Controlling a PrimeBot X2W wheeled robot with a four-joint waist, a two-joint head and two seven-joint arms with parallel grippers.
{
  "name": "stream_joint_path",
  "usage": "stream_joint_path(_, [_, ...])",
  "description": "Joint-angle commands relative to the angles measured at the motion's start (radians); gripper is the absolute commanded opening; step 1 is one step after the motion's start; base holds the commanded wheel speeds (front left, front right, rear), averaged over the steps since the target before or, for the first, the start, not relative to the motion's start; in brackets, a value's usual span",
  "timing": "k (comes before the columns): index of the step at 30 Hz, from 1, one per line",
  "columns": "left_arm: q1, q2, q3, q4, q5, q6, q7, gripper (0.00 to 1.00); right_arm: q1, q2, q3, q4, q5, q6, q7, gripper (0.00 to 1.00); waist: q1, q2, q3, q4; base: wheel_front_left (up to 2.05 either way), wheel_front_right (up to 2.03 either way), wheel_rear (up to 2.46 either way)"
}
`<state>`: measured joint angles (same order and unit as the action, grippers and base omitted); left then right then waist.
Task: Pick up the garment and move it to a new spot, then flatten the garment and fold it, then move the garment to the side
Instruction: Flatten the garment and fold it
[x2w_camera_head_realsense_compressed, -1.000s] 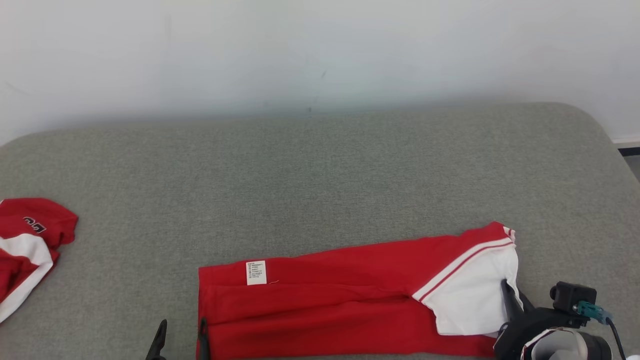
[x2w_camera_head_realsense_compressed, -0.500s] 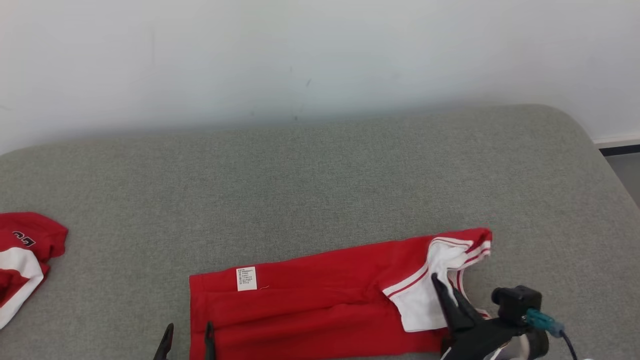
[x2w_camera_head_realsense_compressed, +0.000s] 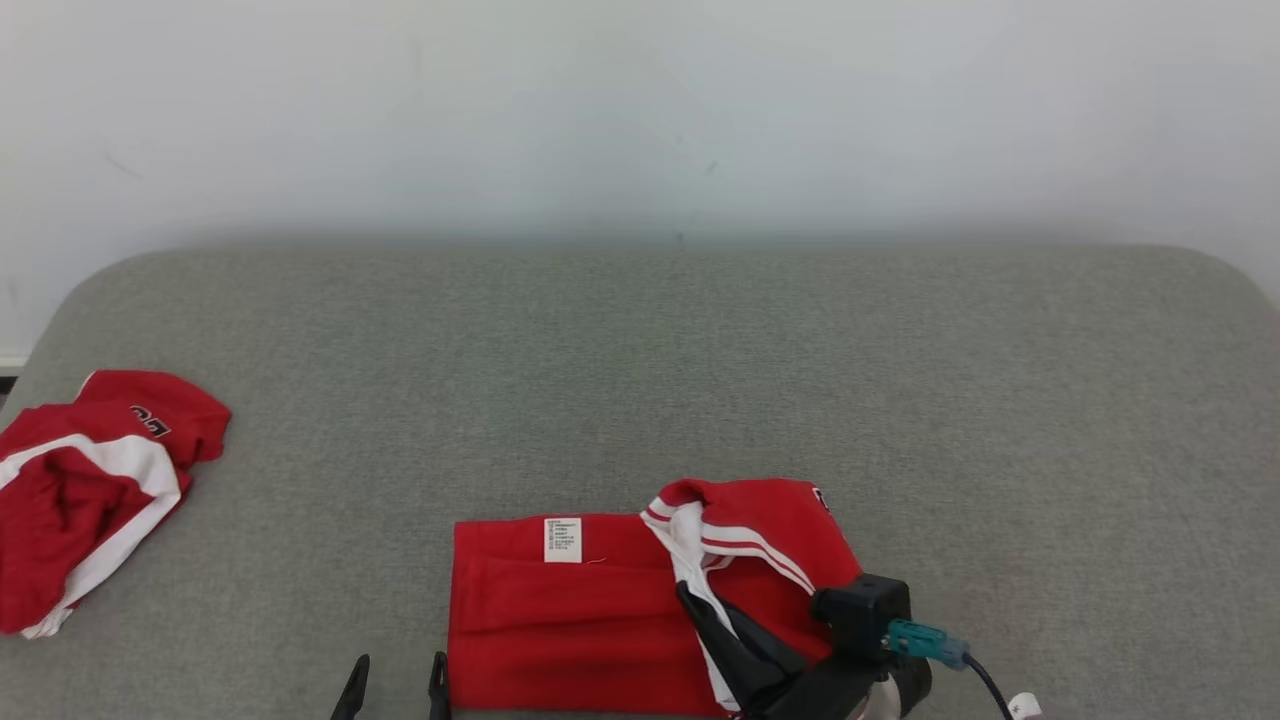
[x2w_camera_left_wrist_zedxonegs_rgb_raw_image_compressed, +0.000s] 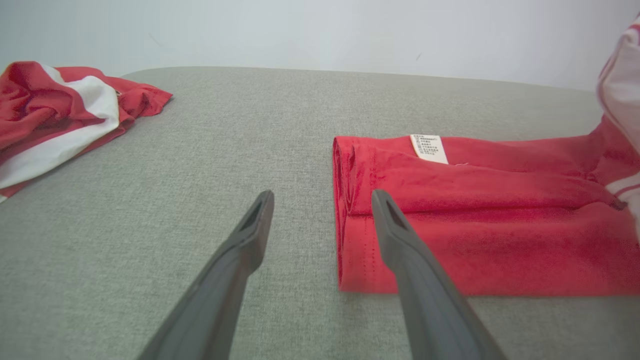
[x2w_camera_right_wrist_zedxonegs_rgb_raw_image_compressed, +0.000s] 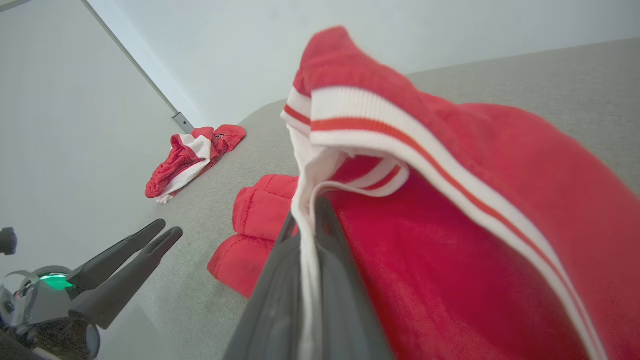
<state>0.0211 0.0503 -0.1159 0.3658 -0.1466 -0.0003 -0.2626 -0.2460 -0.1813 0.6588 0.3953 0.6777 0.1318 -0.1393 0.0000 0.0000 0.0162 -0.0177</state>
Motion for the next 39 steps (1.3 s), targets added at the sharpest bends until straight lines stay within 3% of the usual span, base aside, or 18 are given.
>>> stream_joint_path(1, [0.002, 0.000, -0.002, 0.001, 0.011, -0.001, -0.003, 1.00, -0.020, 0.010, 0.012, 0.002, 0.000, -0.003, 0.004, 0.00, 0.0000, 0.0000, 0.004, 0.056, 0.00, 0.00, 0.00])
stream_joint_path(11, [-0.005, 0.000, -0.032, 0.008, 0.002, -0.003, -0.003, 1.00, -0.151, 0.089, 0.066, 0.164, -0.009, -0.003, -0.023, 0.00, 0.0000, 0.0000, 0.022, 0.198, 0.00, 0.00, 0.00])
stream_joint_path(18, [-0.017, 0.000, -0.050, 0.008, -0.014, 0.011, -0.003, 1.00, -0.252, 0.122, 0.072, 0.316, 0.004, -0.003, -0.060, 0.00, 0.0000, 0.0000, 0.043, 0.252, 0.00, 0.00, 0.00])
stream_joint_path(19, [-0.020, 0.000, -0.052, 0.007, -0.014, 0.014, -0.003, 1.00, -0.265, 0.124, 0.069, 0.335, 0.009, -0.003, -0.068, 0.39, 0.0000, 0.0000, 0.046, 0.256, 0.00, 0.00, 0.00])
stream_joint_path(21, [-0.025, 0.000, -0.051, 0.006, -0.017, 0.017, -0.003, 1.00, -0.292, 0.128, 0.067, 0.368, 0.012, -0.003, -0.082, 1.00, 0.0000, 0.0000, 0.051, 0.258, 0.00, 0.00, 0.00])
stream_joint_path(30, [-0.023, 0.000, -0.017, -0.007, -0.021, 0.032, -0.003, 1.00, -0.317, 0.131, 0.052, 0.357, 0.038, -0.003, -0.125, 1.00, 0.0000, 0.0000, 0.048, 0.209, 0.00, 0.00, 0.00])
stream_joint_path(39, [-0.014, 0.000, 0.012, -0.023, -0.014, 0.035, -0.003, 1.00, -0.186, 0.054, -0.208, 0.221, -0.168, -0.003, -0.126, 1.00, 0.0000, 0.0000, 0.035, 0.137, 0.00, 0.00, 0.00])
